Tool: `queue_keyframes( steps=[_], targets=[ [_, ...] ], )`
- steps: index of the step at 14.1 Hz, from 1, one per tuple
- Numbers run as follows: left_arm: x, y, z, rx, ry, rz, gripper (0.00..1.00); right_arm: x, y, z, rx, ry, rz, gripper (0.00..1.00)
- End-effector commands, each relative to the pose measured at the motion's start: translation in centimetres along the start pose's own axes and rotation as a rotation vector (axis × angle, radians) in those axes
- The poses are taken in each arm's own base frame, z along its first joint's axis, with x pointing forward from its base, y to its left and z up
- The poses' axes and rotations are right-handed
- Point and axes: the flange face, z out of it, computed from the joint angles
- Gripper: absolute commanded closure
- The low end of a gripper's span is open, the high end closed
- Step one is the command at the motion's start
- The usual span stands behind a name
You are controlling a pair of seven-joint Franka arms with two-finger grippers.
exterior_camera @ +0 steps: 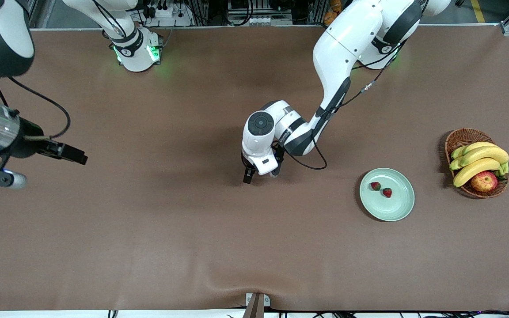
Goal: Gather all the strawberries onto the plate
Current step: 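Grasp the third strawberry with the left gripper while the right gripper withdraws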
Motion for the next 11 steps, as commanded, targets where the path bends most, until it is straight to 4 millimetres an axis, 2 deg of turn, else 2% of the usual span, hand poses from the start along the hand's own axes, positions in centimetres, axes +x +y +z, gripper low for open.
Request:
queue_keyframes(
  steps=[1, 2, 4, 6, 8, 9, 10, 11],
  targets=[
    [-0.5, 0.0, 0.4, -0.003, 0.008, -0.011, 0.11, -2.9, 1.9, -1.7, -0.033, 0.024, -0.054, 0.0],
    [-0.5, 0.0, 0.4, -0.004, 0.009, -0.008, 0.17, -3.8, 2.1, -2.1, -0.036, 0.027, -0.067, 0.0],
    [-0.5, -0.1, 0.4, -0.004, 0.01, -0.008, 0.17, -5.5, 2.9, -2.4, -0.039, 0.056, -0.099, 0.0],
    [-0.4, -0.2, 0.7, 0.0, 0.012, -0.008, 0.17, -7.1, 3.6, -1.4, -0.04, 0.088, -0.093, 0.0],
    [-0.4, -0.2, 0.8, 0.001, 0.012, -0.008, 0.2, -7.1, 4.0, -1.2, -0.04, 0.09, -0.087, 0.0],
    [-0.3, -0.2, 0.9, 0.003, 0.013, -0.009, 0.25, -7.0, 4.1, -1.3, -0.041, 0.093, -0.086, 0.0],
    [-0.4, -0.2, 0.9, 0.003, 0.012, -0.009, 0.43, -6.7, 4.3, -2.1, -0.039, 0.104, -0.082, 0.0],
    [-0.4, -0.2, 0.8, 0.002, 0.011, -0.009, 0.67, -6.5, 4.7, -2.6, -0.038, 0.113, -0.079, 0.0]
  ],
)
